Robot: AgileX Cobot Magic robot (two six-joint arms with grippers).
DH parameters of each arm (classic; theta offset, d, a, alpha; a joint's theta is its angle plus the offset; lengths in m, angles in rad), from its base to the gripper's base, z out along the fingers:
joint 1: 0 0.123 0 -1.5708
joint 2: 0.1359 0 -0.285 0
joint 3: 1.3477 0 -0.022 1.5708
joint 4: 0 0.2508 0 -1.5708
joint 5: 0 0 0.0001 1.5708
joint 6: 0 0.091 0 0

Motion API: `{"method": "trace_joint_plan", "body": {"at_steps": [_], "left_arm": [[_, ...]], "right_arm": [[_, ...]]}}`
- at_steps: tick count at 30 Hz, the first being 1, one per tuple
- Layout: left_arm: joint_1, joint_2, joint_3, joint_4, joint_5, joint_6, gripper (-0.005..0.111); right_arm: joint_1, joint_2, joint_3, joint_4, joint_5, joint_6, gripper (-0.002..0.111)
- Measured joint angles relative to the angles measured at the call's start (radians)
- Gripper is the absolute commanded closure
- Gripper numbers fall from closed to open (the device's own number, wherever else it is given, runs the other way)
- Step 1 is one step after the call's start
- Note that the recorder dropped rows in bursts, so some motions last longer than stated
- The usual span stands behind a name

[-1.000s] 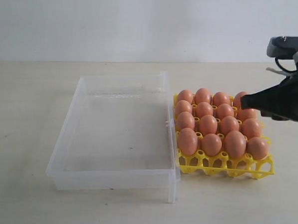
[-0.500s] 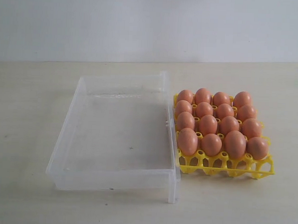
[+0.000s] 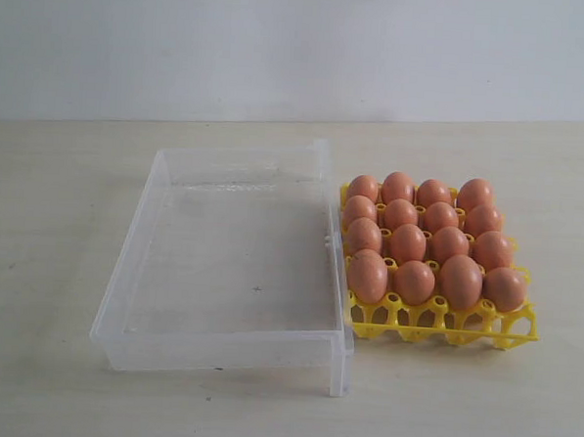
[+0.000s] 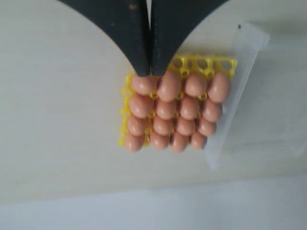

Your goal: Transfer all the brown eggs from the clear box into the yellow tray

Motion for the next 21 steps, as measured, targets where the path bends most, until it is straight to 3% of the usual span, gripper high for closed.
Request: {"method": "trace_joint_plan", "body": {"at_steps": [5,9,12,18,21], "left_arm": [[0.0,0.0,0.0,0.0,0.0,0.0,0.107],[0.0,0.0,0.0,0.0,0.0,0.0,0.107],[0.0,0.0,0.0,0.0,0.0,0.0,0.107],[0.0,0.0,0.0,0.0,0.0,0.0,0.107],[0.0,0.0,0.0,0.0,0.0,0.0,0.107]], "right_arm": [[0.002,-0.07,0.013,-0.005,0.18,0.002,0.108],[0.002,-0.112,0.082,-0.06,0.152,0.017,0.108],[0.002,-0.139,0.167,-0.135,0.048,0.026,0.108],[0.002,-0.144,0.32,-0.295,-0.396,0.032,0.108],[0.002,-0.144,0.355,-0.322,-0.52,0.032,0.108]]}}
